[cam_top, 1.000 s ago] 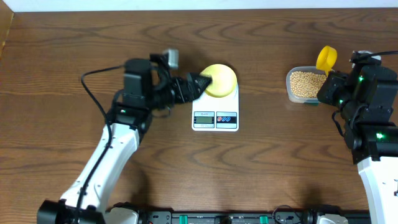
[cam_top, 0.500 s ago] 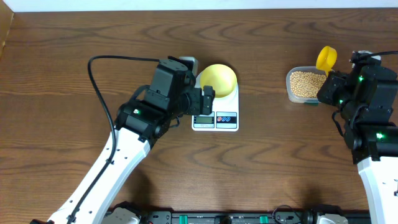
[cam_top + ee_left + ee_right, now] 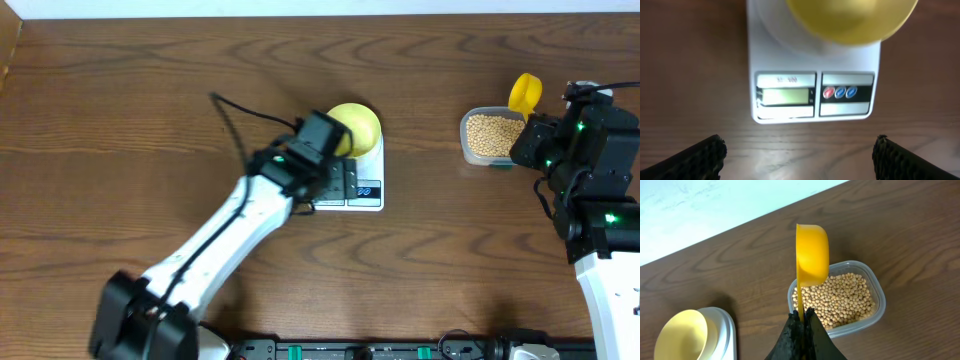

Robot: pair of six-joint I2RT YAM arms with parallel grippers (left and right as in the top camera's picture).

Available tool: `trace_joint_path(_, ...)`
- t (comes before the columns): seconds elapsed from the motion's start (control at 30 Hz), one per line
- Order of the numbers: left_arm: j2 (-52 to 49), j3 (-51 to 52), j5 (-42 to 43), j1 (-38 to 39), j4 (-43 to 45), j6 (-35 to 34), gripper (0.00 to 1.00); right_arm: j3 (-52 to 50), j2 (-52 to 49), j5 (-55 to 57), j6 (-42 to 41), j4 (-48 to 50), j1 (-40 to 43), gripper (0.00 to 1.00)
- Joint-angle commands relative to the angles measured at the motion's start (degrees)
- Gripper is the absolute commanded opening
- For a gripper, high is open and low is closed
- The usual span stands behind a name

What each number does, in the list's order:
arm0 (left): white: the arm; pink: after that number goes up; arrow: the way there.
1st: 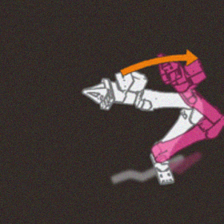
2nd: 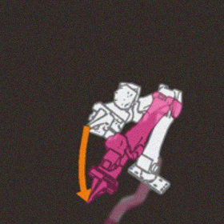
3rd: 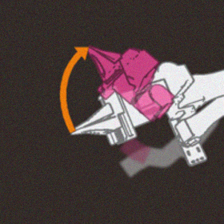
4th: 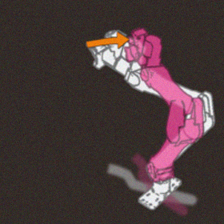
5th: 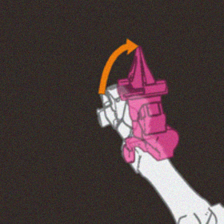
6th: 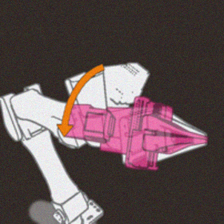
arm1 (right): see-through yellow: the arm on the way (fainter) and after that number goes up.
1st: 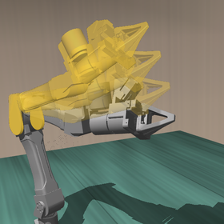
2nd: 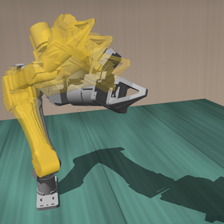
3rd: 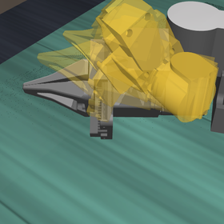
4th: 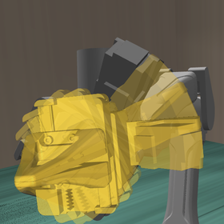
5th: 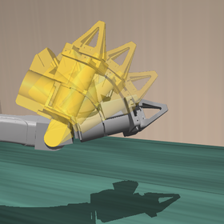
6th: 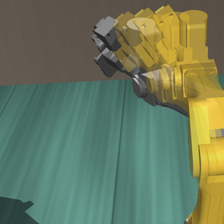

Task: Scoop item into bowl and weigh 50g on scale

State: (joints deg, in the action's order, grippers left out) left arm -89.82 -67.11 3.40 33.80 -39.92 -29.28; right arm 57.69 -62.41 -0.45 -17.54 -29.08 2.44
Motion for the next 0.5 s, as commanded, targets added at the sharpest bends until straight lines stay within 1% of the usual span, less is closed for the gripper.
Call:
trace_joint_path(0.0, -2.3, -0.3, -2.0, 2.3, 0.3, -1.9, 0.95, 0.7, 0.3, -0.1, -0.4, 0.1, 0.3, 0.01)
trace_joint_path(0.2, -5.5, 0.7, -5.8, 3.1, 2.2, -1.0, 0.95, 0.7, 0.3, -0.1, -0.4, -0.1, 0.3, 0.01)
trace_joint_path(0.33, -6.1, 3.5, -6.1, 3.1, 7.2, -1.0, 0.95, 0.7, 0.3, -0.1, -0.4, -0.1, 0.3, 0.01)
trace_joint_path(0.47, -6.2, 5.0, -10.3, 3.1, 10.5, -1.0, 0.96, 0.7, 0.3, -0.1, -0.4, -0.1, 0.3, 0.01)
